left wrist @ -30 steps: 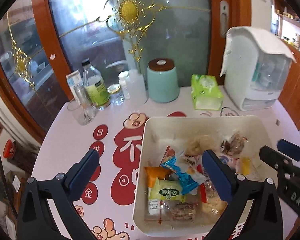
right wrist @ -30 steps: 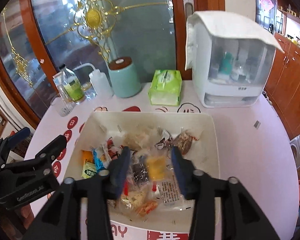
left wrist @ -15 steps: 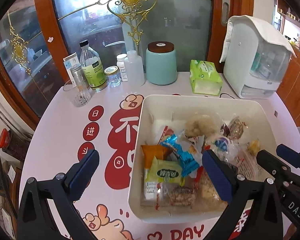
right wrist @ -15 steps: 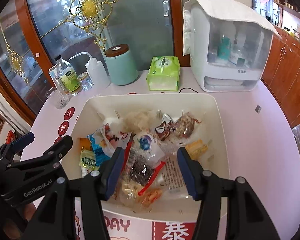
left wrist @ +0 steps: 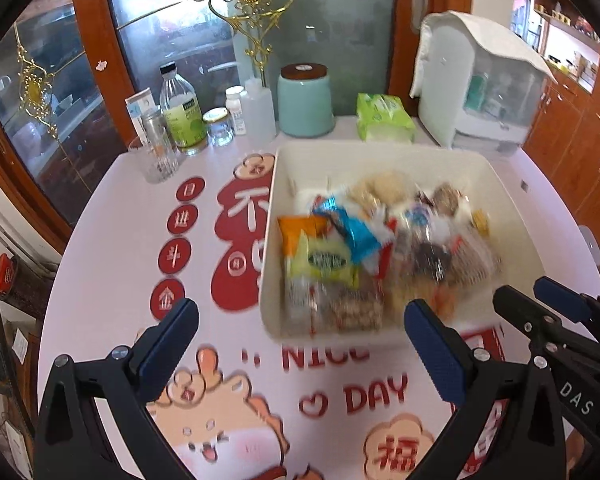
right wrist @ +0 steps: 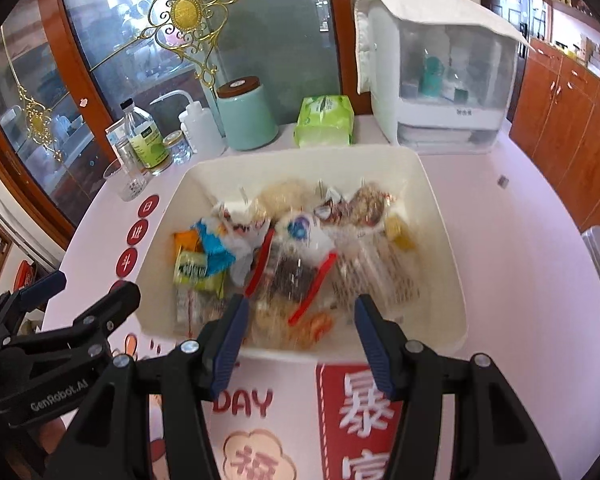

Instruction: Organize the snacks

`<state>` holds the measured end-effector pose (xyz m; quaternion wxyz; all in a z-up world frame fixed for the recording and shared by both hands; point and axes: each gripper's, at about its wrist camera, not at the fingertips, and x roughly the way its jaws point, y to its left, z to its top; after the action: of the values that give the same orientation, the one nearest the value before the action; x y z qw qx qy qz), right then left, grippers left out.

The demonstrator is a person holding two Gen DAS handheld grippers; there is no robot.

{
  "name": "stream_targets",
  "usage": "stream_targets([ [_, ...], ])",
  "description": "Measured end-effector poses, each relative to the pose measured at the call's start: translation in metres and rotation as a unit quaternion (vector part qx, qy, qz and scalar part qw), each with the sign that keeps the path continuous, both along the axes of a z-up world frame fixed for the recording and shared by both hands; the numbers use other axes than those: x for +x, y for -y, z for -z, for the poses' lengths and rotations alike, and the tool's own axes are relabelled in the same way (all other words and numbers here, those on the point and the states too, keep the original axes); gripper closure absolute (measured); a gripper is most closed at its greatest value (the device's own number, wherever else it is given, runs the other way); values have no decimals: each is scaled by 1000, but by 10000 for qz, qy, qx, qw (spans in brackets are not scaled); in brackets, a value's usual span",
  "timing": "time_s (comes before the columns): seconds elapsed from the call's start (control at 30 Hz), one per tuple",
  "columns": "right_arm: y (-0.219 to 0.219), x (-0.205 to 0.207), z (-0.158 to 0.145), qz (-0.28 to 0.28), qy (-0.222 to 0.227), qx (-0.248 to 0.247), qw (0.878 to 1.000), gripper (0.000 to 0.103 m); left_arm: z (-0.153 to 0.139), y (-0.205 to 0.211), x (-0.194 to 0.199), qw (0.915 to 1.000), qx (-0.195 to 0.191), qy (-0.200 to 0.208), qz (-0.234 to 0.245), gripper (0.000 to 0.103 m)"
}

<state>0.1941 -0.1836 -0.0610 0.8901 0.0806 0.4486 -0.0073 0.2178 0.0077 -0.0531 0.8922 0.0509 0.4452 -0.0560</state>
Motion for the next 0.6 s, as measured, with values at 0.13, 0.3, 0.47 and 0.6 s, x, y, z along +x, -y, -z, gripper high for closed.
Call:
stream_targets([
  [0.13, -5, -31, 7, 26, -62, 16, 10000, 47, 6, -4, -36, 9999, -20, -66, 84, 1],
  [0.3, -9, -71, 9, 48, -167, 220, 9996, 47, 6, -11, -77, 9999, -20, -72, 69, 1],
  [0.47, -12, -114, -3, -11, -144, 314, 9994, 47, -2, -22, -122, 9995, -209, -225, -34, 1],
  [0.6, -22, -147, -14, -142, -153, 175, 9996, 47, -13, -26, -150, 9994, -252, -249, -17, 1],
])
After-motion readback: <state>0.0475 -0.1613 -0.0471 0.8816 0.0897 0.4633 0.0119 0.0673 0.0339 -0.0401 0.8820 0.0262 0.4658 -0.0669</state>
